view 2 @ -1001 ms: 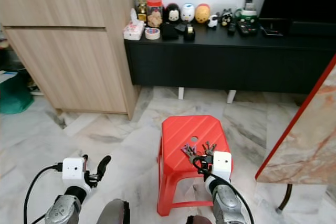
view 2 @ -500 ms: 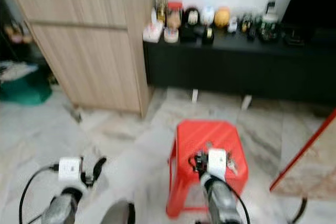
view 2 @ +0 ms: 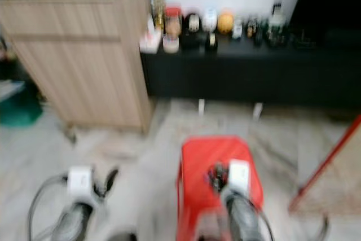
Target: Hang keys on a hook
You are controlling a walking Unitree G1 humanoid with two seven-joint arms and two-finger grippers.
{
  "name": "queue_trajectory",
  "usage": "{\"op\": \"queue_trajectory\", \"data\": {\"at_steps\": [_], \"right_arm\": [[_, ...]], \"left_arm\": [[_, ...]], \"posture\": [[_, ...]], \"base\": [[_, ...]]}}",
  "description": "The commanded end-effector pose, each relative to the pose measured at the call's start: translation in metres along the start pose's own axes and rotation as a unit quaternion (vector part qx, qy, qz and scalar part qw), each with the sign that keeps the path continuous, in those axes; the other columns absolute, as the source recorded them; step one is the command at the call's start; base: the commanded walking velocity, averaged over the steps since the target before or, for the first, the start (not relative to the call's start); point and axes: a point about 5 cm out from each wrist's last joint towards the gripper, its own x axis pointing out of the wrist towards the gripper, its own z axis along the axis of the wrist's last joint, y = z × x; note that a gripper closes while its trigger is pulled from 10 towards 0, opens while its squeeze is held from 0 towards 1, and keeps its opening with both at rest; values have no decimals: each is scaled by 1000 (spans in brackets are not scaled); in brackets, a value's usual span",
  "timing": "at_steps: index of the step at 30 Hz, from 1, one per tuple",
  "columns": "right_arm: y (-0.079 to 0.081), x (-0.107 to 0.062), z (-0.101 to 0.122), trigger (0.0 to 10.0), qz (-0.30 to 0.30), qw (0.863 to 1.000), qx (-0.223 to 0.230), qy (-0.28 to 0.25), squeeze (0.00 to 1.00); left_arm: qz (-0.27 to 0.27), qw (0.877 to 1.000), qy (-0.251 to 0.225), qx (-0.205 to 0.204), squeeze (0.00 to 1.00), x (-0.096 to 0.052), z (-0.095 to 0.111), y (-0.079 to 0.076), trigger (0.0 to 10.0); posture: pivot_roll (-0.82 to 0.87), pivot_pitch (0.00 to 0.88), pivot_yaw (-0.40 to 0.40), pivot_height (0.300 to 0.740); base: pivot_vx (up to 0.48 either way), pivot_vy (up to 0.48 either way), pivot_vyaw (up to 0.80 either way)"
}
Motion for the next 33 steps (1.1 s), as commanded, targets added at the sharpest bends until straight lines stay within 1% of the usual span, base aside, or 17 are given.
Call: {"op": "queue_trajectory", "data": {"at_steps": [1, 6, 10, 11, 12, 13, 14, 15, 16, 18, 21, 24, 25, 26, 27, 29, 33], "right_arm": [[12, 4, 5, 10000, 12, 1000, 5, -9, 0], [9, 3, 2, 10000, -7, 1000, 30, -6, 0], [9, 2, -3, 10000, -5, 999, 53, 5, 0], [10, 2, -4, 10000, 0, 998, 61, 11, 51], [10, 1, -5, 10000, 3, 998, 66, 18, 631], [10, 1, -6, 10000, 5, 997, 68, 22, 631], [11, 1, -8, 10000, 9, 996, 81, 30, 1000], [12, 1, -10, 10000, 11, 995, 96, 38, 1000], [13, 1, -12, 10000, 15, 991, 127, 47, 1000], [12, 2, -10, 10000, 20, 988, 150, 40, 1000], [11, 3, -5, 10000, 25, 988, 150, 35, 1000], [11, 0, -10, 10000, 37, 987, 150, 53, 1000], [10, -2, -11, 10000, 41, 984, 164, 51, 1000], [10, -2, -11, 10000, 41, 984, 164, 51, 1000], [10, -2, -12, 10000, 43, 982, 174, 58, 1000], [10, -2, -13, 10000, 39, 981, 179, 69, 0], [11, -1, -14, 10000, 34, 975, 206, 80, 0]], "left_arm": [[9, 1000, 1, 11, 0, -1, 1, 10, 10000], [7, 1000, -3, 10, 0, -2, 2, 9, 10000], [8, 1000, -1, 11, 0, -2, 1, 10, 10000], [9, 1000, -1, 13, 0, -2, 1, 10, 10000], [10, 1000, 0, 13, 0, -2, 1, 11, 10000], [10, 1000, 0, 13, 0, -2, 1, 11, 10000], [9, 1000, 1, 14, 0, -3, 0, 11, 10000], [9, 1000, 1, 14, 0, -2, 0, 11, 10000], [8, 1000, 3, 15, 0, -2, -1, 11, 10000], [8, 1000, 4, 15, 0, -2, -1, 11, 10000], [9, 1000, 4, 16, 0, -2, -1, 11, 10000], [11, 1000, 8, 17, 0, -3, -3, 13, 10000], [11, 1000, 10, 18, 0, -4, -4, 13, 10000], [11, 1000, 10, 18, 0, -4, -4, 13, 10000], [11, 1000, 12, 19, 0, -4, -5, 13, 10000], [12, 1000, 15, 20, 0, -4, -6, 14, 10000], [12, 999, 19, 23, 0, -5, -8, 14, 10000]], "posture": [[33, 13, -33, 636], [34, 9, -34, 636], [37, 7, -35, 636], [37, 6, -34, 636], [37, 6, -34, 636], [37, 6, -34, 636], [32, 0, -31, 636], [30, 0, -30, 636], [30, 0, -31, 636], [32, 0, -34, 636], [38, 0, -37, 636], [31, 3, -36, 636], [30, 5, -35, 636], [30, 5, -35, 636], [28, 10, -32, 636], [25, 14, -31, 636], [29, 15, -32, 636]], "base": [[375, 0, 0], [56, 0, 0], [0, 0, 0], [0, 0, 0], [0, 0, 0], [0, 0, 0], [0, 0, 0], [0, 0, 0], [0, 0, 0], [0, 0, 0], [0, 0, 0], [0, 0, 0], [0, 0, 0], [0, 0, 0], [0, 0, 0], [0, 0, 0], [0, 0, 0]]}}
